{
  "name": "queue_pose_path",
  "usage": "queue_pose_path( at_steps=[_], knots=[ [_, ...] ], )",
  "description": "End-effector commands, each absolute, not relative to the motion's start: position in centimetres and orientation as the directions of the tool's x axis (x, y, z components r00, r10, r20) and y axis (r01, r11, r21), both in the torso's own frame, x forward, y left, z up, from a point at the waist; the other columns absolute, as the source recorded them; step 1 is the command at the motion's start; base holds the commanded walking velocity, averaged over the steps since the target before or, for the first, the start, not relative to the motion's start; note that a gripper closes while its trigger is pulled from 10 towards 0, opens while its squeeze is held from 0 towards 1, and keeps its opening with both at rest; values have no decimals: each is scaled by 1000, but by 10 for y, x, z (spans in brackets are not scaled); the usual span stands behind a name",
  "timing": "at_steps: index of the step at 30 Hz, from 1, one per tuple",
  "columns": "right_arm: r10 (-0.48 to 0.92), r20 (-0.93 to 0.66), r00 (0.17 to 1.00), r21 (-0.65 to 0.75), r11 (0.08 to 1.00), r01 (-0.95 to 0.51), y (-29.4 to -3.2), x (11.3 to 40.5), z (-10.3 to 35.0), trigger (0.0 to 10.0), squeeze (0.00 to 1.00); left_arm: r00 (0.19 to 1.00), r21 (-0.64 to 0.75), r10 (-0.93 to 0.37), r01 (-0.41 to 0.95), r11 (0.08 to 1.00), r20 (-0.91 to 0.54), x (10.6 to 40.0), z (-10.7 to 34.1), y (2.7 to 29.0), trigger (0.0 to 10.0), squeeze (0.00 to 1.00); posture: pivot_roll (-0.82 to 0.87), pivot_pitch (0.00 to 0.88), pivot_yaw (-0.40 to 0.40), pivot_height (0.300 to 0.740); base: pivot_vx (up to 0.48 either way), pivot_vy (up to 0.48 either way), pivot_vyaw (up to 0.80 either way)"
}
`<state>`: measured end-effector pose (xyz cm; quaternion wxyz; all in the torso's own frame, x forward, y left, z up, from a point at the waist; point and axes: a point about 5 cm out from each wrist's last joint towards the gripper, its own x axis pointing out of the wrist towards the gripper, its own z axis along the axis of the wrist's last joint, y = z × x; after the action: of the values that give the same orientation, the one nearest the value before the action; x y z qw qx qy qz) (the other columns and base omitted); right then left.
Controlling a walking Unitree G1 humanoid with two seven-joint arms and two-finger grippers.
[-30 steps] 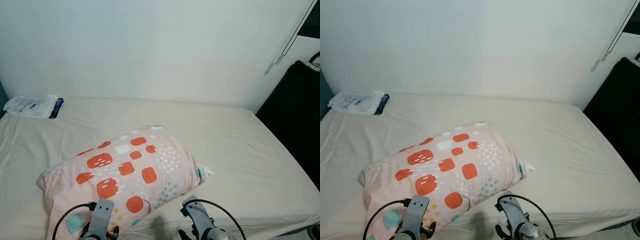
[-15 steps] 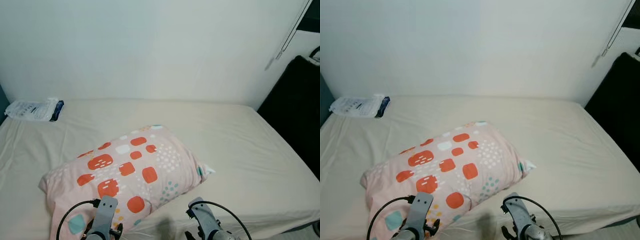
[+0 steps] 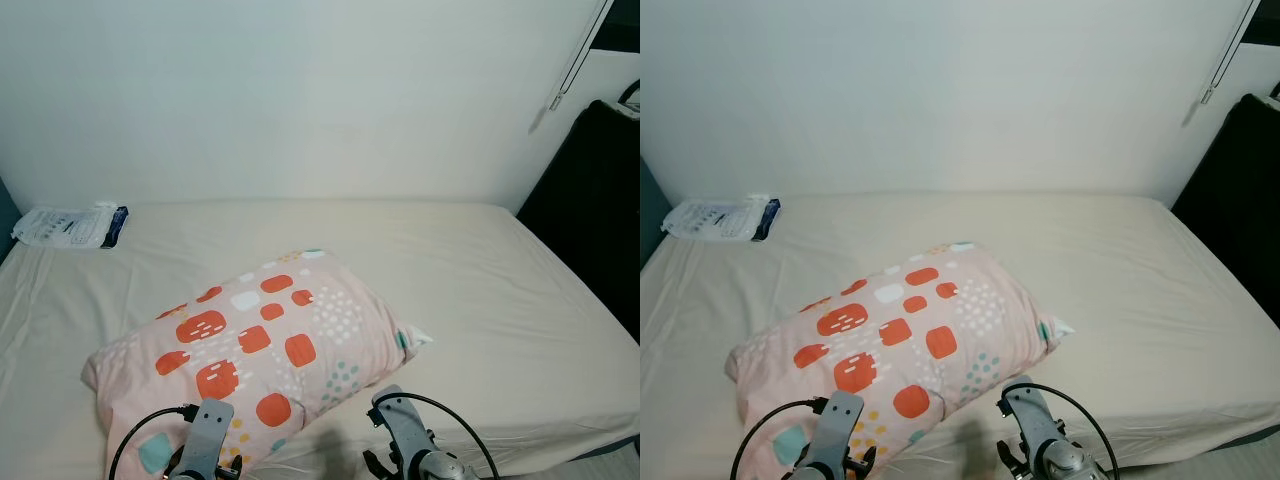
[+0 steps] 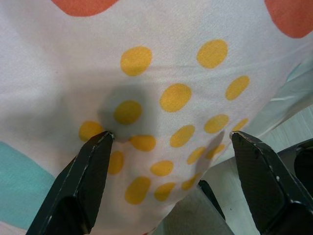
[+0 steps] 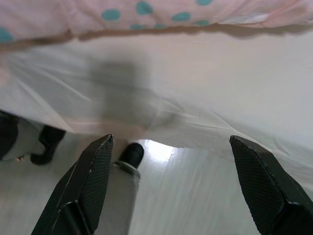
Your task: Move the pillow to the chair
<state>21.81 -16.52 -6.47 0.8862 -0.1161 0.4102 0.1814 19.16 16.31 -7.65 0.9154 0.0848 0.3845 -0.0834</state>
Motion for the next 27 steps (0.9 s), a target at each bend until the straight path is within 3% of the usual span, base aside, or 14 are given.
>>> queue_pose_path(
  at_steps=[1,5,17,22,27],
  knots=[
    [205,-750,629,-51,930,-364,-168,224,-61,10000,0,686,100,-96,240,966,-721,191,-77,163,10000,0,43,0,-64,740,0,0,0],
    [188,-733,654,-26,953,-303,-167,230,-57,10000,0,702,100,-94,230,968,-706,199,-73,162,10000,0,52,0,-74,740,0,0,0],
    [255,-636,728,-26,936,-351,-139,278,-23,10000,0,776,109,-88,198,974,-624,237,-50,164,10000,0,48,0,-121,740,0,0,0],
    [278,-625,729,-91,902,-422,-129,291,-12,10000,0,799,118,-60,162,980,-598,249,-41,168,10000,0,59,0,-140,740,0,0,0],
    [265,-620,738,-81,914,-397,-125,299,-5,10000,0,817,161,-28,146,976,-576,256,-35,174,10000,0,76,0,-148,740,0,0,0]
  ],
)
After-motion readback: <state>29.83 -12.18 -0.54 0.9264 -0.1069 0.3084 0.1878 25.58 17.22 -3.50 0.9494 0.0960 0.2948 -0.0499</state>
